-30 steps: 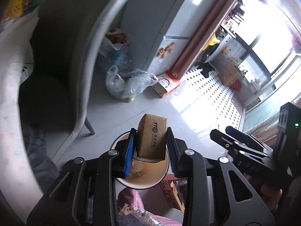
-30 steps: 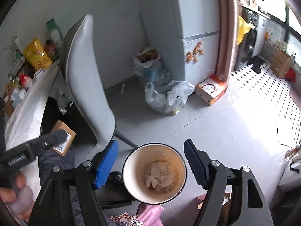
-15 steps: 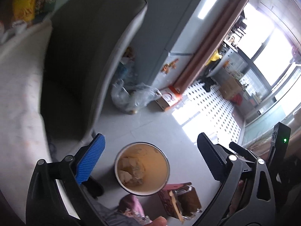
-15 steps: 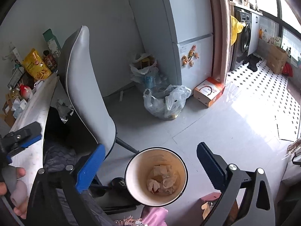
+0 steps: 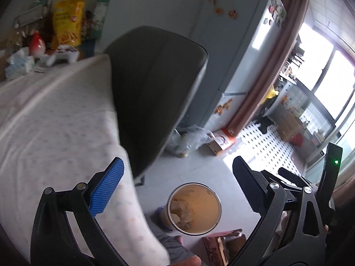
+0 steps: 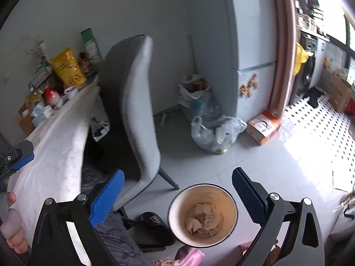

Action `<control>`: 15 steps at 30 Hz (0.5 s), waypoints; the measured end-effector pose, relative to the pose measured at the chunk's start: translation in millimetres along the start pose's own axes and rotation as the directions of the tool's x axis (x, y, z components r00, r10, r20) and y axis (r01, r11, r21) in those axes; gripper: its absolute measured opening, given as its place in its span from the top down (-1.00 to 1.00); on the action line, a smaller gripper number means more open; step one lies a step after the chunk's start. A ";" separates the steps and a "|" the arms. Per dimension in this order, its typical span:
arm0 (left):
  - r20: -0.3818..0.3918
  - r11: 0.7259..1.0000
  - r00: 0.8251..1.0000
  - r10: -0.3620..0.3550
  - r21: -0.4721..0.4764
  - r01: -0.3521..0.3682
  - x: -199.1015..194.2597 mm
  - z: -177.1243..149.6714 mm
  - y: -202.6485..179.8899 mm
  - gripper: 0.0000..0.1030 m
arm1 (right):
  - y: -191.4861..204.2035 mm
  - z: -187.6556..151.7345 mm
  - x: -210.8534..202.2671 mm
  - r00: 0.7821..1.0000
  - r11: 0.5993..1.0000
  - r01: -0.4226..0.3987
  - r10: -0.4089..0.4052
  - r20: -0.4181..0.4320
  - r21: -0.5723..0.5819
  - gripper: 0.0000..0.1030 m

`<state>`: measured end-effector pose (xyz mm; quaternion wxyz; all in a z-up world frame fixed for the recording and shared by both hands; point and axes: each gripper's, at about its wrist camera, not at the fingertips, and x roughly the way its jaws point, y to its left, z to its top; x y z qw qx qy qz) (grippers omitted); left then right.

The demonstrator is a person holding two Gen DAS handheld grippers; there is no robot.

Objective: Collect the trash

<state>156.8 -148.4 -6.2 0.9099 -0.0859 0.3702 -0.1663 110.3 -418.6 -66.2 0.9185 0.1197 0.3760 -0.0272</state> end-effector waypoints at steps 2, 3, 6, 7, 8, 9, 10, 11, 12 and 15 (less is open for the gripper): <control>0.026 1.000 1.000 0.017 -0.008 -0.017 -11.4 0.4 7.0 -0.89 | 12.5 2.4 -3.9 1.000 1.000 -0.012 0.012 0.004 -0.013 -0.85; 0.039 1.000 0.999 0.025 -0.014 -0.025 -18.5 0.7 11.7 -0.89 | 17.9 3.4 -5.5 1.000 1.000 -0.015 0.015 0.006 -0.019 -0.85; 0.065 0.998 0.997 0.052 -0.028 -0.050 -36.3 1.1 23.5 -0.89 | 33.4 5.4 -11.6 0.999 0.999 -0.032 0.033 0.015 -0.035 -0.85; 0.071 0.998 0.996 0.056 -0.030 -0.054 -40.2 -0.1 27.4 -0.89 | 40.1 6.1 -14.7 0.999 0.998 -0.039 0.040 0.020 -0.043 -0.85; 0.081 0.997 0.995 0.065 -0.034 -0.063 -46.9 -0.6 32.3 -0.89 | 44.9 6.2 -17.5 0.999 0.998 -0.046 0.047 0.024 -0.050 -0.85; 0.089 0.997 0.993 0.072 -0.037 -0.069 -52.4 -1.2 35.9 -0.89 | 50.1 6.5 -19.7 0.998 0.997 -0.050 0.052 0.027 -0.056 -0.85; 0.094 0.997 0.993 0.077 -0.038 -0.073 -55.9 -1.1 37.9 -0.89 | 56.9 6.7 -22.2 0.998 0.996 -0.058 0.060 0.029 -0.066 -0.85; 0.101 0.996 0.991 0.084 -0.040 -0.080 -61.5 -0.6 42.3 -0.89 | 61.3 6.7 -23.4 0.997 0.995 -0.064 0.066 0.029 -0.072 -0.85; 0.108 0.995 0.990 0.090 -0.044 -0.085 -66.3 -0.3 46.3 -0.89 | 66.7 6.9 -25.3 0.997 0.994 -0.072 0.075 0.031 -0.080 -0.85; 0.128 0.993 0.986 0.110 -0.057 -0.104 -80.7 -1.2 57.4 -0.89 | 82.8 7.5 -31.3 0.994 0.990 -0.095 0.099 0.038 -0.102 -0.85</control>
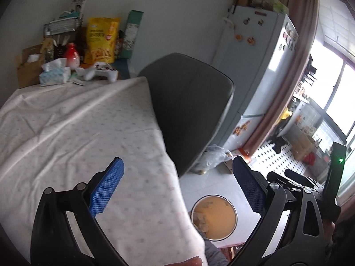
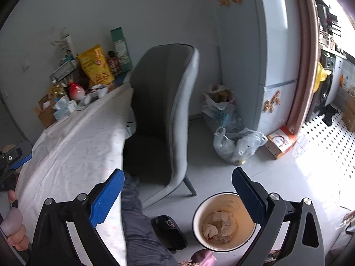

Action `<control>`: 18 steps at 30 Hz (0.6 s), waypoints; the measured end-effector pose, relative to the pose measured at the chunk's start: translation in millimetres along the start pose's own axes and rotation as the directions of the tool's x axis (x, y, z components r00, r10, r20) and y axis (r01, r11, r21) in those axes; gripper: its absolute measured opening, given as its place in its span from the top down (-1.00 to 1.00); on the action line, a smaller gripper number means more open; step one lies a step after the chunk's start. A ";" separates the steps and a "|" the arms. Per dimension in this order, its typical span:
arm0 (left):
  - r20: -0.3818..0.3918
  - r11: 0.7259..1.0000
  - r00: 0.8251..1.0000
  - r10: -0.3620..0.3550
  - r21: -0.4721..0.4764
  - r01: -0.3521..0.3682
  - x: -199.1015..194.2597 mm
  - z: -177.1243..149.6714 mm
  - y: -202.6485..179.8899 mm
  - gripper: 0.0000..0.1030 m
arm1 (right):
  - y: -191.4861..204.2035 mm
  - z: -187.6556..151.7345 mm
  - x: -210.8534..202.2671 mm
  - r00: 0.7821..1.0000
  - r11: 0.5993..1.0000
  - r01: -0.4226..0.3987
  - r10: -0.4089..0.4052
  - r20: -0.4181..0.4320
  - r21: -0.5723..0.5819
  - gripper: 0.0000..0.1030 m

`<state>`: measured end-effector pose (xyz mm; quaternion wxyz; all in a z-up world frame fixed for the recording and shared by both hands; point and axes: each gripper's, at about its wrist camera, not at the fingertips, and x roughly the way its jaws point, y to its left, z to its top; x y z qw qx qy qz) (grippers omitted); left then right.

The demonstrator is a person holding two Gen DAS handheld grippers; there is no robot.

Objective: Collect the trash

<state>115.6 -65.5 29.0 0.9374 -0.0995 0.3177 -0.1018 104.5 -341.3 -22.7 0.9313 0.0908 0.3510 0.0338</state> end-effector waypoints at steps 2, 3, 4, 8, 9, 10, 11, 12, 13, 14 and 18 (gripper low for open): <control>0.012 1.000 1.000 0.012 -0.009 -0.012 -8.4 1.0 8.3 -0.89 | 11.8 1.1 -4.5 1.000 1.000 -0.011 0.012 0.013 -0.026 -0.85; 0.018 1.000 1.000 0.019 -0.013 -0.019 -12.8 1.2 12.1 -0.89 | 17.3 1.3 -6.8 1.000 0.999 -0.016 0.017 0.017 -0.036 -0.85; 0.021 1.000 0.999 0.024 -0.015 -0.024 -15.5 0.7 14.5 -0.89 | 21.6 1.3 -8.8 1.000 0.999 -0.022 0.023 0.020 -0.042 -0.85; 0.045 0.999 0.998 0.051 -0.011 -0.050 -30.9 0.1 23.0 -0.89 | 40.7 2.8 -16.1 0.999 0.997 -0.032 0.034 0.028 -0.067 -0.85; 0.050 0.998 0.997 0.055 -0.011 -0.054 -34.7 0.0 24.8 -0.89 | 44.1 3.3 -17.2 0.999 0.997 -0.033 0.035 0.029 -0.071 -0.85; 0.055 0.998 0.997 0.057 -0.011 -0.056 -38.4 -0.3 26.7 -0.89 | 48.8 3.2 -19.8 0.999 0.997 -0.034 0.036 0.031 -0.074 -0.85; 0.057 0.998 0.997 0.059 -0.010 -0.059 -41.5 -1.1 28.1 -0.89 | 51.6 3.2 -21.0 0.999 0.997 -0.032 0.035 0.033 -0.075 -0.85; 0.060 0.998 0.996 0.062 -0.010 -0.061 -44.0 -1.3 29.3 -0.89 | 55.2 2.7 -23.7 0.999 0.997 -0.031 0.033 0.038 -0.076 -0.85; 0.063 0.998 0.996 0.062 -0.012 -0.061 -46.4 -1.5 31.0 -0.89 | 58.9 1.9 -27.0 0.999 0.997 -0.031 0.034 0.043 -0.077 -0.85; 0.067 0.998 0.996 0.062 -0.014 -0.061 -49.8 -1.9 33.0 -0.89 | 61.9 1.1 -29.6 0.998 0.997 -0.028 0.032 0.045 -0.075 -0.85; 0.081 0.997 0.994 0.073 -0.019 -0.072 -61.8 -3.5 39.2 -0.89 | 75.2 -0.5 -34.1 0.999 0.995 -0.022 0.026 0.037 -0.092 -0.85</control>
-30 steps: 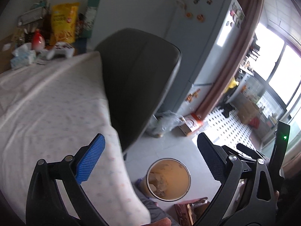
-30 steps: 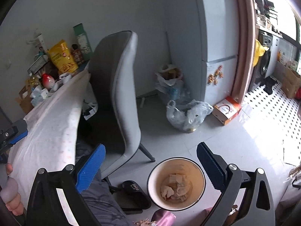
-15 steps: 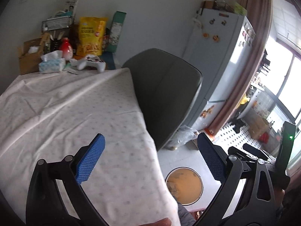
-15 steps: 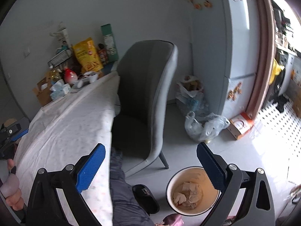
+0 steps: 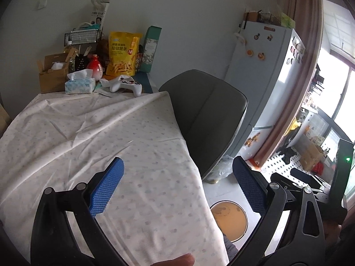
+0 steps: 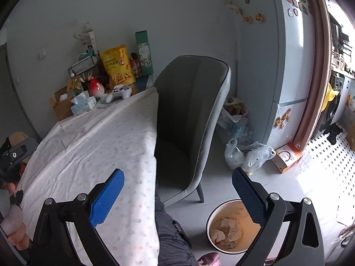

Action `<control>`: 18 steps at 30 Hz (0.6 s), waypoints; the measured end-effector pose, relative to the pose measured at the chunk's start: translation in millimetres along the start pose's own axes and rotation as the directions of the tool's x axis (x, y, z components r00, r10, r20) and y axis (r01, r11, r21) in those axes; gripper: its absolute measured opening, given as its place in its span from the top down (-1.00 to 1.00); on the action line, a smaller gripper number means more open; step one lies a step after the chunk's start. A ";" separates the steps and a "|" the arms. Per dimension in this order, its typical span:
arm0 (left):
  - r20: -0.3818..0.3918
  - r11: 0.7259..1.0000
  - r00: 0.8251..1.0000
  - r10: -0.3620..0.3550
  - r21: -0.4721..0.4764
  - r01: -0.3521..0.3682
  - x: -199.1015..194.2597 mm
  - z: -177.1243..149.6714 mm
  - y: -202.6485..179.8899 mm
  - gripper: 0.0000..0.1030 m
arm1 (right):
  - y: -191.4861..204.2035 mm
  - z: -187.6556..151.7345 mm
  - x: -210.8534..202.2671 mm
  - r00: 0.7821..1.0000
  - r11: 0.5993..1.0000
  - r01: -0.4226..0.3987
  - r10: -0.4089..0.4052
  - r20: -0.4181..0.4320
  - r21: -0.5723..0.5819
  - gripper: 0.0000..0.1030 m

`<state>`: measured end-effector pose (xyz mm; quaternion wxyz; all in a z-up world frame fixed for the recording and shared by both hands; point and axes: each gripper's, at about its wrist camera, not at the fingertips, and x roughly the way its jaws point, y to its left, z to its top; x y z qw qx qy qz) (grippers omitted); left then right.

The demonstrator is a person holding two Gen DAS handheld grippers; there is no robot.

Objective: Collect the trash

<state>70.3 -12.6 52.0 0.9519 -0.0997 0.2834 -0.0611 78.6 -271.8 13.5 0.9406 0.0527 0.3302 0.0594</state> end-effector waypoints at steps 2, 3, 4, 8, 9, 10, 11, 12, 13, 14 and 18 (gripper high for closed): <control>0.006 1.000 1.000 0.008 0.000 -0.008 -4.9 0.2 2.0 -0.89 | 5.8 0.3 -1.6 1.000 1.000 0.005 -0.005 -0.003 -0.003 -0.85; 0.009 1.000 1.000 0.011 0.000 -0.011 -6.8 0.1 3.2 -0.89 | 7.3 0.4 -2.7 1.000 1.000 0.006 -0.006 -0.001 0.000 -0.85; 0.010 1.000 1.000 0.013 -0.001 -0.013 -8.5 0.2 4.1 -0.89 | 8.4 0.5 -3.2 1.000 1.000 0.002 -0.002 0.001 0.000 -0.85; 0.016 1.000 1.000 0.024 -0.008 -0.024 -13.8 -0.4 9.5 -0.89 | 15.6 1.1 -5.1 1.000 1.000 -0.010 0.010 -0.002 -0.004 -0.85; 0.016 1.000 1.000 0.026 -0.009 -0.026 -14.5 -0.9 10.5 -0.89 | 17.4 1.2 -5.5 1.000 1.000 -0.012 0.012 0.001 -0.007 -0.85; 0.016 1.000 0.999 0.028 -0.009 -0.028 -15.1 -1.4 10.9 -0.89 | 18.8 1.5 -5.5 1.000 1.000 -0.016 0.016 0.004 -0.007 -0.85; 0.015 1.000 0.999 0.029 -0.009 -0.029 -15.3 -2.0 12.0 -0.89 | 19.3 1.2 -5.6 1.000 1.000 -0.017 0.017 0.005 -0.006 -0.85; 0.013 1.000 0.999 0.030 -0.009 -0.030 -15.2 -2.7 12.4 -0.89 | 20.2 0.6 -5.2 1.000 1.000 -0.017 0.017 0.004 -0.005 -0.85; 0.010 1.000 0.999 0.031 -0.007 -0.031 -14.5 -3.5 13.0 -0.89 | 20.7 -0.7 -5.0 1.000 1.000 0.001 -0.001 -0.002 -0.001 -0.85; 0.008 1.000 0.999 0.031 -0.006 -0.031 -14.2 -4.2 13.4 -0.89 | 20.9 -1.7 -5.4 1.000 1.000 0.021 -0.021 -0.002 0.006 -0.85; 0.004 0.999 0.999 0.042 -0.003 -0.042 -11.6 -6.6 13.9 -0.89 | 22.4 -4.0 -2.6 1.000 1.000 0.009 -0.009 -0.009 0.005 -0.85</control>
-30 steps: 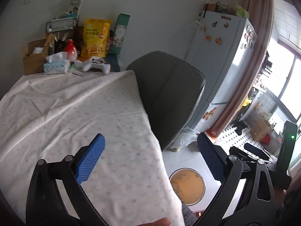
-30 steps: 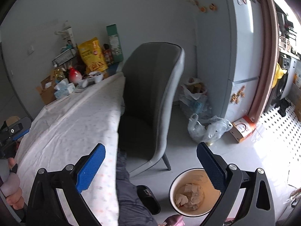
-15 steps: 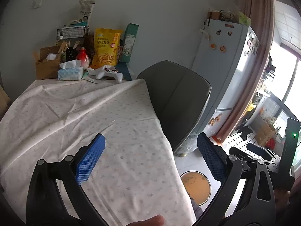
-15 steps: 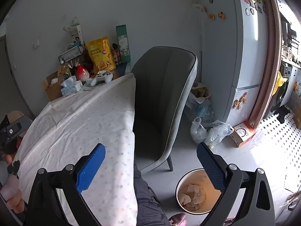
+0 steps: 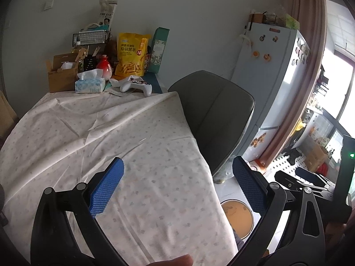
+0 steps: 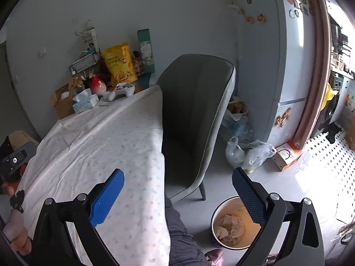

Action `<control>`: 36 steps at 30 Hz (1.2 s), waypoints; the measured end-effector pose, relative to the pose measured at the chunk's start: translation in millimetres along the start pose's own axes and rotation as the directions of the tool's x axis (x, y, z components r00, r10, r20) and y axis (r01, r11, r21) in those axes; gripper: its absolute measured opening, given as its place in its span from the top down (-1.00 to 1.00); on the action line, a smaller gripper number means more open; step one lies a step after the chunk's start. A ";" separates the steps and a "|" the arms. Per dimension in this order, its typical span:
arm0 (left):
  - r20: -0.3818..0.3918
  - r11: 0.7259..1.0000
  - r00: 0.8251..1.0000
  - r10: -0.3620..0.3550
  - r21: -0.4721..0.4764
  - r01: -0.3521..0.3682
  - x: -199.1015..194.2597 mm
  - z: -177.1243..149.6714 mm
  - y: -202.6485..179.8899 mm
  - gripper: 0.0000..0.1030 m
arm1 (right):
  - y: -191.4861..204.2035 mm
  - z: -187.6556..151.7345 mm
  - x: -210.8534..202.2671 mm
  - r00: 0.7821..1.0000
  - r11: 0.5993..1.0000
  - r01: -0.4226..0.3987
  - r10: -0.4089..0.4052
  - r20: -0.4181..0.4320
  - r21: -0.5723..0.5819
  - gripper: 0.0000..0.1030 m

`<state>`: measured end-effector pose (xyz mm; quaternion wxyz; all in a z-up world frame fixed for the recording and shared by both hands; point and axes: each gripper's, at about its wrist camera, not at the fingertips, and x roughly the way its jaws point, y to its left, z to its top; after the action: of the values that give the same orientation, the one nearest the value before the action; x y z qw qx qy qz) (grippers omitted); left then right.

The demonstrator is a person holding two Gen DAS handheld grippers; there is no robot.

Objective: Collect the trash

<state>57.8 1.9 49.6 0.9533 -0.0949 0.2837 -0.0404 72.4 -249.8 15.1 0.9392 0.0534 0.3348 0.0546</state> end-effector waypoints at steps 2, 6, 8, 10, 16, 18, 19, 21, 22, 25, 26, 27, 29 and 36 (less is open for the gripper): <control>-0.004 1.000 1.000 -0.001 -0.001 0.001 1.3 -1.1 -0.1 -0.89 | 0.0 -1.7 0.6 1.000 1.000 -0.002 0.002 0.002 0.004 -0.85; -0.009 1.000 1.000 -0.002 0.000 0.002 3.4 -2.8 -1.1 -0.89 | -0.1 -3.3 2.3 1.000 1.000 -0.019 0.019 0.001 0.005 -0.85; -0.010 1.000 1.000 -0.001 0.002 0.001 3.6 -3.5 -1.8 -0.89 | 0.7 -4.2 3.4 1.000 1.000 -0.029 0.029 -0.003 0.002 -0.85; -0.010 1.000 1.000 -0.003 0.003 0.003 3.7 -3.8 -2.1 -0.89 | 0.1 -4.8 4.6 1.000 1.000 -0.030 0.030 -0.003 0.005 -0.85; -0.008 1.000 1.000 0.014 0.009 -0.014 4.9 -5.3 -4.3 -0.89 | 0.0 -5.0 5.6 0.999 0.999 -0.042 0.042 0.005 -0.001 -0.85; -0.009 1.000 1.000 0.016 0.010 -0.016 5.8 -5.7 -4.7 -0.89 | 0.2 -5.4 6.0 0.999 0.999 -0.052 0.052 0.001 -0.003 -0.85; -0.010 1.000 1.000 0.016 0.009 -0.016 6.1 -5.8 -4.6 -0.89 | 0.0 -5.4 6.5 0.998 0.998 -0.057 0.057 -0.002 -0.002 -0.85; -0.009 1.000 1.000 0.016 0.008 -0.016 5.7 -6.0 -4.3 -0.89 | 0.1 -5.5 7.0 0.998 0.998 -0.059 0.059 -0.004 -0.002 -0.85; -0.009 1.000 1.000 0.017 0.009 -0.017 5.8 -5.6 -4.6 -0.89 | 0.0 -5.5 7.3 0.998 0.998 -0.059 0.059 -0.004 -0.002 -0.85; -0.012 1.000 1.000 0.018 0.008 -0.017 6.3 -6.0 -4.1 -0.89 | -1.5 -5.9 8.9 0.999 0.999 -0.048 0.048 -0.005 0.011 -0.85; -0.012 1.000 1.000 0.017 0.008 -0.017 6.0 -6.1 -4.3 -0.89 | -2.1 -6.2 10.0 0.999 0.999 -0.049 0.049 -0.008 0.018 -0.85; -0.013 1.000 1.000 0.018 0.008 -0.018 6.2 -6.7 -4.2 -0.89 | -2.9 -6.2 10.7 0.999 0.998 -0.053 0.053 -0.011 0.025 -0.85; -0.015 1.000 1.000 0.021 0.006 -0.021 6.6 -7.5 -3.1 -0.89 | -3.0 -6.7 11.1 0.998 0.998 -0.054 0.054 -0.011 0.029 -0.85; -0.017 1.000 1.000 0.024 -0.001 -0.024 7.0 -9.0 -1.1 -0.89 | -1.6 -7.4 10.8 0.997 0.997 -0.072 0.072 -0.007 0.018 -0.85</control>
<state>58.8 -1.5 38.7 0.9513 -0.0916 0.2927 -0.0296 76.1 -249.4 2.5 0.9348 0.0736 0.3368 0.0857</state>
